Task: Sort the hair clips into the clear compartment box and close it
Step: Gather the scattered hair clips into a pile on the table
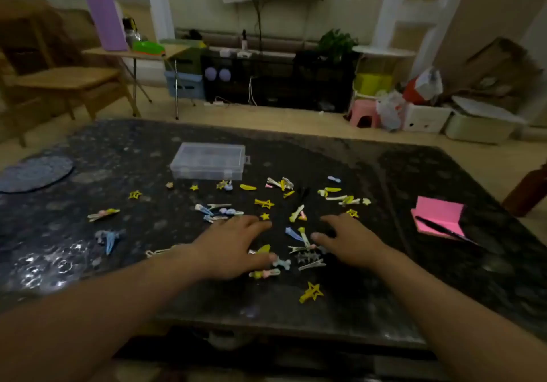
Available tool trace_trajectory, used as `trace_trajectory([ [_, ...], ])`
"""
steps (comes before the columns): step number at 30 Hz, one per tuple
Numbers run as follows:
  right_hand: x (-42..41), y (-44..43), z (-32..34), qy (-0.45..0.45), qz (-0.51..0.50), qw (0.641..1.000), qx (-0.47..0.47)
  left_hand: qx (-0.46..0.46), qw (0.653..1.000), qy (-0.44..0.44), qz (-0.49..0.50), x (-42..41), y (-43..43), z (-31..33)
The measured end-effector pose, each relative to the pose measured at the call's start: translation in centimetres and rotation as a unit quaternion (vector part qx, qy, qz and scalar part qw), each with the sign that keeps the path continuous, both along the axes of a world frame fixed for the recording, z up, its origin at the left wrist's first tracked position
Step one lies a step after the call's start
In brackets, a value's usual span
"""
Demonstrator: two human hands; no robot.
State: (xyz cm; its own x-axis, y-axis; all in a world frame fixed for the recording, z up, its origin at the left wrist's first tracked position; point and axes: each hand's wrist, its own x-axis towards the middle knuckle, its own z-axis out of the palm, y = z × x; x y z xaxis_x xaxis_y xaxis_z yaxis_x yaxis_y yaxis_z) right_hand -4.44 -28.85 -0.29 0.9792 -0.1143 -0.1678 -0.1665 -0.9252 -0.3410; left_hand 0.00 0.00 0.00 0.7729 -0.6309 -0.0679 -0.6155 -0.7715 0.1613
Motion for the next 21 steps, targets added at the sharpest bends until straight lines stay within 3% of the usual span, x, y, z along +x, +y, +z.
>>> trace_trajectory([
  [3,0.2,0.5,-1.0,0.003,0.006,1.0,0.0,0.035,0.998,-0.042,-0.024,-0.6,-0.8,-2.0],
  [13,5.7,3.7,-2.0,-0.102,0.029,0.993,0.052,-0.16,0.983,-0.093,-0.013,4.9,-3.8,-5.7],
  [18,9.4,-2.6,-0.8,-0.205,-0.111,0.971,0.049,-0.184,0.972,-0.143,-0.008,6.9,-4.5,-5.8],
  [21,10.1,-7.1,-2.5,-0.155,-0.202,0.967,0.01,-0.185,0.972,-0.137,0.037,8.2,-5.3,-5.8],
])
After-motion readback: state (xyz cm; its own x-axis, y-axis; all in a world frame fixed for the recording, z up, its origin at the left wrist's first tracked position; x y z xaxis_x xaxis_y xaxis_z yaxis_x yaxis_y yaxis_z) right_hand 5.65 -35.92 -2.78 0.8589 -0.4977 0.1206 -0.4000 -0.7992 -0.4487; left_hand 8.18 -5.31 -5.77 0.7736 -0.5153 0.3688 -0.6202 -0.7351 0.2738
